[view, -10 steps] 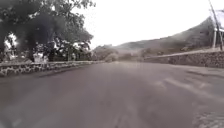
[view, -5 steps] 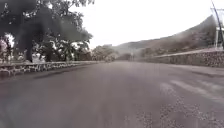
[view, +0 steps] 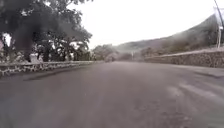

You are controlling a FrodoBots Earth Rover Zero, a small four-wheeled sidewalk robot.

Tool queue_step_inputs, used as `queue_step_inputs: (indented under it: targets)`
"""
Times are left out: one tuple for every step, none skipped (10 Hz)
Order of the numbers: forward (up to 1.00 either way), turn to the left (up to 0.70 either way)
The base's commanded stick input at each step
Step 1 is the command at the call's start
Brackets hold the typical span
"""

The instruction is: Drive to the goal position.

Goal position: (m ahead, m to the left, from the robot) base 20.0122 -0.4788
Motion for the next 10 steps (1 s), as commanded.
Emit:
queue_step_inputs:
  targets:
    - [0.70, 0.00]
    - [0.70, 0.00]
    - [0.70, 0.00]
    - [0.70, 0.00]
    - [0.70, 0.00]
    - [0.70, 0.00]
    - [0.70, 0.00]
    - [0.70, 0.00]
    - [0.70, 0.00]
    - [0.70, 0.00]
